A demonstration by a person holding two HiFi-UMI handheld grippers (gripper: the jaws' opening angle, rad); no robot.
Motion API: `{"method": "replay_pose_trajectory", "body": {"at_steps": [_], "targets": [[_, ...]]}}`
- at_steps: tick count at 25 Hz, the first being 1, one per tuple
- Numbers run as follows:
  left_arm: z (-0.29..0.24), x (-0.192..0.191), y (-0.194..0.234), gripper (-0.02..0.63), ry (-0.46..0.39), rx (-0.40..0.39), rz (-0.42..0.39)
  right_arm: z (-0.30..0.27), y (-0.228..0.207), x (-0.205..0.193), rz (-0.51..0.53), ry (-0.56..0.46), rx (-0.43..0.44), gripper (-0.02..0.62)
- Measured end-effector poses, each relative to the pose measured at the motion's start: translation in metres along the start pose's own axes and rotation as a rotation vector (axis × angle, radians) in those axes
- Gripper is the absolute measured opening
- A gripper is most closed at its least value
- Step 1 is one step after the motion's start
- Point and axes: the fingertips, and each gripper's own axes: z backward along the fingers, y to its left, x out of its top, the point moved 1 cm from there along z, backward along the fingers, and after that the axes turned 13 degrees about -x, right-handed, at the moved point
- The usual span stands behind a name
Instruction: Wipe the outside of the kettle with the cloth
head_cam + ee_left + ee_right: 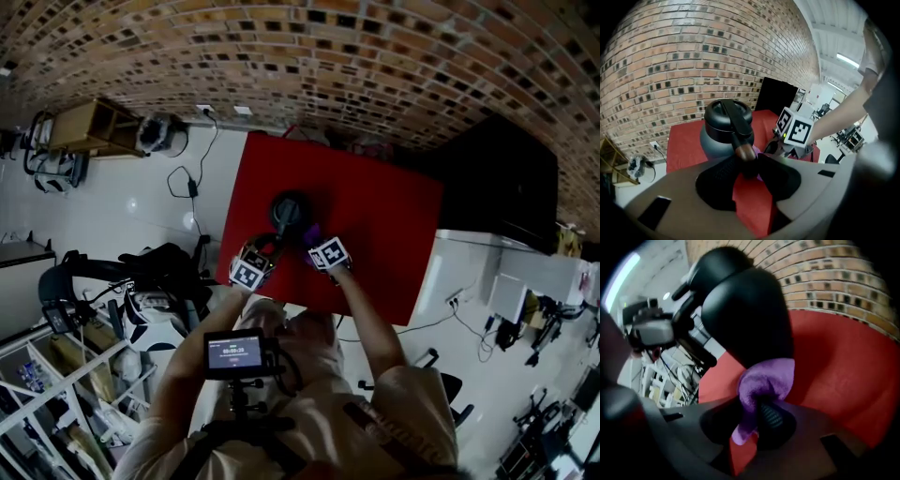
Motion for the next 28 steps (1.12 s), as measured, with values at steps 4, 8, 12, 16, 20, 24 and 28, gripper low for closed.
{"method": "replay_pose_trajectory", "body": {"at_steps": [4,8,12,16,20,24,28], "targets": [[0.011,0.000,0.007,0.133,0.047,0.058,-0.058,0.063,-0.037,0.038,-0.156,-0.256,-0.032,0.097],[0.035,-0.005,0.029,0.115,0.083,0.140,-0.105,0.134,-0.025,0.096,0.030,-0.464,0.059,0.097],[0.049,-0.017,0.049,0.112,0.133,0.187,-0.133,0.126,-0.005,0.119,0.210,-0.405,0.089,0.097],[0.049,-0.016,0.051,0.107,0.146,0.178,-0.129,0.096,-0.027,0.112,0.068,-0.372,0.133,0.097],[0.047,-0.011,0.046,0.109,0.161,0.170,-0.163,0.032,-0.045,0.073,0.111,-0.183,0.033,0.095],[0.043,-0.011,0.043,0.110,0.176,0.162,-0.197,-0.013,-0.001,0.004,0.329,0.100,0.114,0.097],[0.045,-0.012,0.047,0.112,0.199,0.177,-0.203,0.006,-0.007,-0.022,0.276,0.164,0.086,0.098]]}}
